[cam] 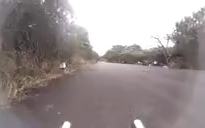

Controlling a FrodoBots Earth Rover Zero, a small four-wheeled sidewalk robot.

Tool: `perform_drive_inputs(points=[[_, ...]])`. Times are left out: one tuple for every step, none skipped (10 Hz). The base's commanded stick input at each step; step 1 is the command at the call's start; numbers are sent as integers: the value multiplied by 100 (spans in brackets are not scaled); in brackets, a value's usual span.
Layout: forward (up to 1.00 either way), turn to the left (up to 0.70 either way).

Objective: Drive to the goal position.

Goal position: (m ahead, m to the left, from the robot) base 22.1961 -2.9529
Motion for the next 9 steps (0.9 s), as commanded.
perform_drive_inputs(points=[[50, 0], [50, 0], [50, 0], [50, 0], [50, 0], [50, 0], [50, 0], [50, 0], [50, 0]])
